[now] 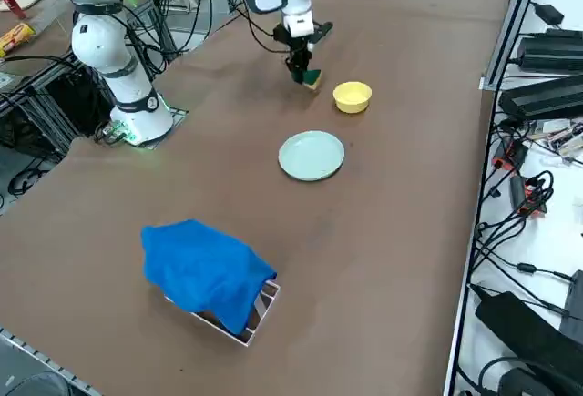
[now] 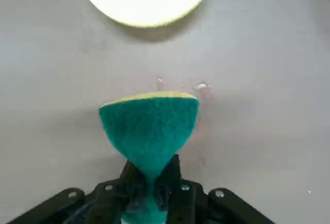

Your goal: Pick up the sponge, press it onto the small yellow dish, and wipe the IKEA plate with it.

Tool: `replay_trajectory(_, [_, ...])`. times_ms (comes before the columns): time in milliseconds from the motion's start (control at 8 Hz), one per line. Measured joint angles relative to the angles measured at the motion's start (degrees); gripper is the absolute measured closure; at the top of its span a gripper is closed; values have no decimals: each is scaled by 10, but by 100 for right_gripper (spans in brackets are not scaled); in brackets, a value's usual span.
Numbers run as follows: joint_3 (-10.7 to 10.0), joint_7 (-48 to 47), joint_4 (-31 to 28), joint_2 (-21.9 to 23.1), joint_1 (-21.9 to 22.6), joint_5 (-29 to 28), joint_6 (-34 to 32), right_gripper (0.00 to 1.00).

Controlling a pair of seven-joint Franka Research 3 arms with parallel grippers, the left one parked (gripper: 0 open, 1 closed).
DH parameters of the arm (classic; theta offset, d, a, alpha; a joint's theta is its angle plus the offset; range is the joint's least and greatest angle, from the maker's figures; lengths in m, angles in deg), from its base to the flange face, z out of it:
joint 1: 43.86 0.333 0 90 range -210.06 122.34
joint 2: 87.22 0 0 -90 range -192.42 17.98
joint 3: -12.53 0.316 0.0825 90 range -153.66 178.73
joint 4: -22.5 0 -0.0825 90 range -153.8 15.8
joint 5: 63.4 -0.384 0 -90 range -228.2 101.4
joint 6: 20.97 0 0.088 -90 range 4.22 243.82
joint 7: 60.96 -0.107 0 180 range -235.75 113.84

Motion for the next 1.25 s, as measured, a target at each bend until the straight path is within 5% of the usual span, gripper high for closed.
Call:
replay_trajectory(250, [-4, 4, 33, 12, -9, 1, -24, 86])
replay_trajectory(750, [-6, 46, 211, -28, -50, 2, -210, 86])
replay_trajectory(1250, [-7, 118, 291, -80, -92, 2, -258, 86])
